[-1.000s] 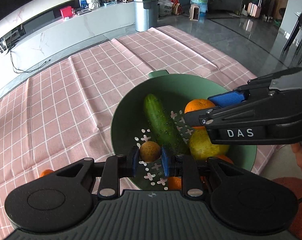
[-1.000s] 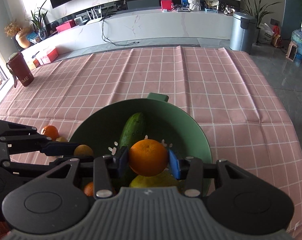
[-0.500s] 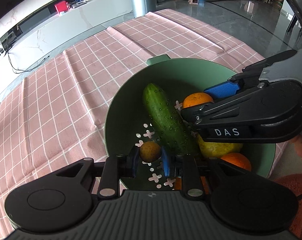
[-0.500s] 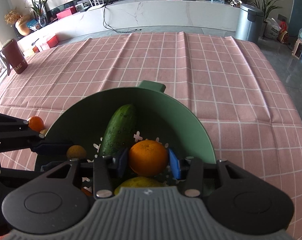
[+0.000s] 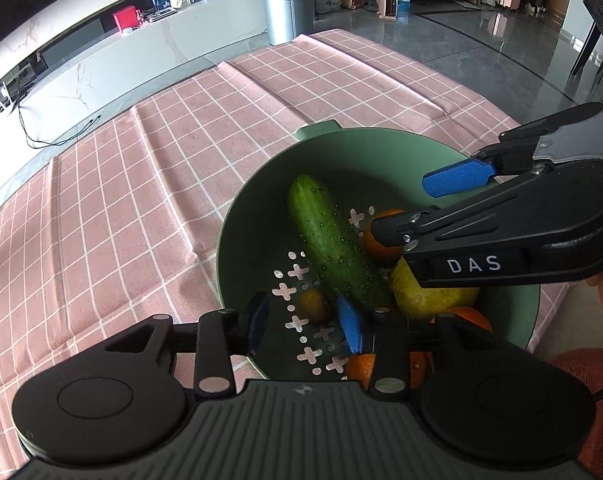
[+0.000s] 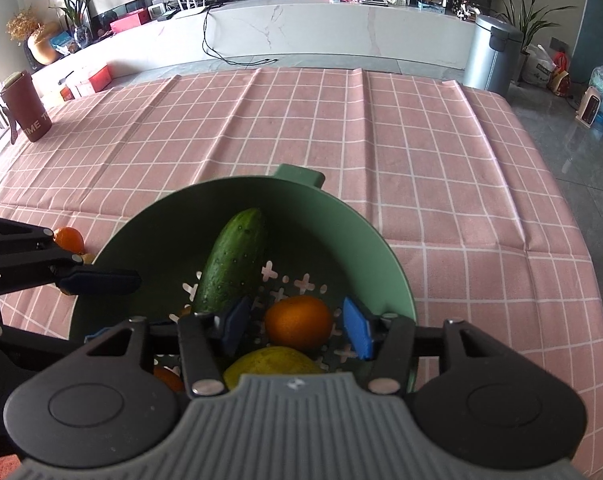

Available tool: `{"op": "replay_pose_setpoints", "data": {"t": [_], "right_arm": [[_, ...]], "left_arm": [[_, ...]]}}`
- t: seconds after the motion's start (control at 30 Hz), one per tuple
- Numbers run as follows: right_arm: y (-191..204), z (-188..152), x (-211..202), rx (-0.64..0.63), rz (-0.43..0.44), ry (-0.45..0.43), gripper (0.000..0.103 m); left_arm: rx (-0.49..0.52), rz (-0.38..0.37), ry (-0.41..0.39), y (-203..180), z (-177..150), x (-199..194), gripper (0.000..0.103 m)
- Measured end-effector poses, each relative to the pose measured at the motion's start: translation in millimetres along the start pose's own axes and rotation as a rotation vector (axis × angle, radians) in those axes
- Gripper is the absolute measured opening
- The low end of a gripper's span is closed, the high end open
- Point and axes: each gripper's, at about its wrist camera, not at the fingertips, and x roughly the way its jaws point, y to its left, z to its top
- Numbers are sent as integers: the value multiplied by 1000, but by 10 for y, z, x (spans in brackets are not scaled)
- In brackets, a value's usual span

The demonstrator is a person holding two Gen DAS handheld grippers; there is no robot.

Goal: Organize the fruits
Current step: 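Carry the mandarin and brown fruit over the colander and open both grippers, then withdraw both grippers from the colander toward the remaining fruits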

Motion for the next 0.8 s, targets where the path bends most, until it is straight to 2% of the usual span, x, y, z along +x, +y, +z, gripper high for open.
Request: {"op": "replay_pose_setpoints", "data": {"t": [0.13, 0.37, 0.6, 0.8], "right_arm": [[15, 7, -142, 25, -6, -25, 58], [167, -17, -455, 87, 3, -101, 67], [530, -81, -713, 154, 57, -194, 67], [979, -211, -743, 165, 97, -250, 67]], "left_arm": [[-40, -11, -35, 91, -25, -162, 50], [-180, -25, -137, 363, -107, -566, 51], [-273, 22, -212, 667, -298, -906, 51], [-332, 69, -241, 968, -532, -1088, 51]]}}
